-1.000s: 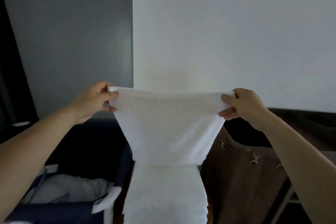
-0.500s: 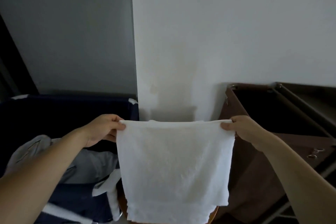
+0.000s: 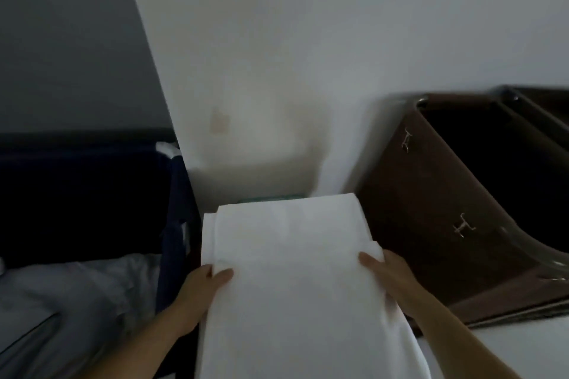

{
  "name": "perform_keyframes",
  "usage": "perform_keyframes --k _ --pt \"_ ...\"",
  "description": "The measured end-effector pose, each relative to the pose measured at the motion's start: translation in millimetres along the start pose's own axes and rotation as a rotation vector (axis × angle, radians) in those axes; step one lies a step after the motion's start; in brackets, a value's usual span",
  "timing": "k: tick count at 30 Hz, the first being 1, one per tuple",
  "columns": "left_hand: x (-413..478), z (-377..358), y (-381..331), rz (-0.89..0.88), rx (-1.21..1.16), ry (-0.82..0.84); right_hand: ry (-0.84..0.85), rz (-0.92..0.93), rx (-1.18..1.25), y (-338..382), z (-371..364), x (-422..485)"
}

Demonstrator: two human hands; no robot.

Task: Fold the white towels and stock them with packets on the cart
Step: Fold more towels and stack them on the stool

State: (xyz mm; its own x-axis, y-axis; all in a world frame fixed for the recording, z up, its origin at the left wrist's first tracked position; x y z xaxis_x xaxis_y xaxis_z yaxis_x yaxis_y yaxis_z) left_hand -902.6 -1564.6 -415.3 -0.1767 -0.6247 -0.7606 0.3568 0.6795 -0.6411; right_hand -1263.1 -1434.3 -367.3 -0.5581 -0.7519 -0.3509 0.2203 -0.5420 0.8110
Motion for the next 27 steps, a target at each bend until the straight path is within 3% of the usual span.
perform_keyframes --k 4,10,13,19,23,27 --pt "3.4 2.0 1.0 0.042 -0.040 0.052 -0.020 0.005 -0.002 -6.8 1.8 2.2" --pt "-16.0 11.6 -86.3 -0.257 -0.142 -0.114 -0.135 0.188 0.116 82.6 24.7 17.9" --pt "2.4 21.8 -131.1 -0.320 -0.121 -0.171 -0.132 0.207 0.160 117.6 28.4 54.2" --pt "64.7 17.3 -111.3 -0.138 0.193 -0.287 -0.066 0.055 -0.068 77.1 -17.6 108.0" --pt "60.2 15.1 -91.1 -0.166 0.014 -0.276 -0.162 0.071 -0.038 57.0 -10.9 90.6" --pt "47.1 16.1 -59.2 -0.069 -0.165 -0.239 -0.055 -0.005 -0.018 39.2 2.1 54.7"
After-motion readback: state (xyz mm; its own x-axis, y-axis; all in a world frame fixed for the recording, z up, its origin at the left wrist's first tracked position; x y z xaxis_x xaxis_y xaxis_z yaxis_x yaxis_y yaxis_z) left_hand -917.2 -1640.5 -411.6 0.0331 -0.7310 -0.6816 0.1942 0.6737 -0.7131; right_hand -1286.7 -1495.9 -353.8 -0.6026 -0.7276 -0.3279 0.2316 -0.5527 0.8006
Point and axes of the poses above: each hand's wrist, its own x-axis towards the middle knuckle, its own z-axis out of the back of the hand, y = z × x, the point moved 6 cm from there along x, towards the middle knuckle, and after that the axes turned 10 degrees about z, right-handed, at the moved point
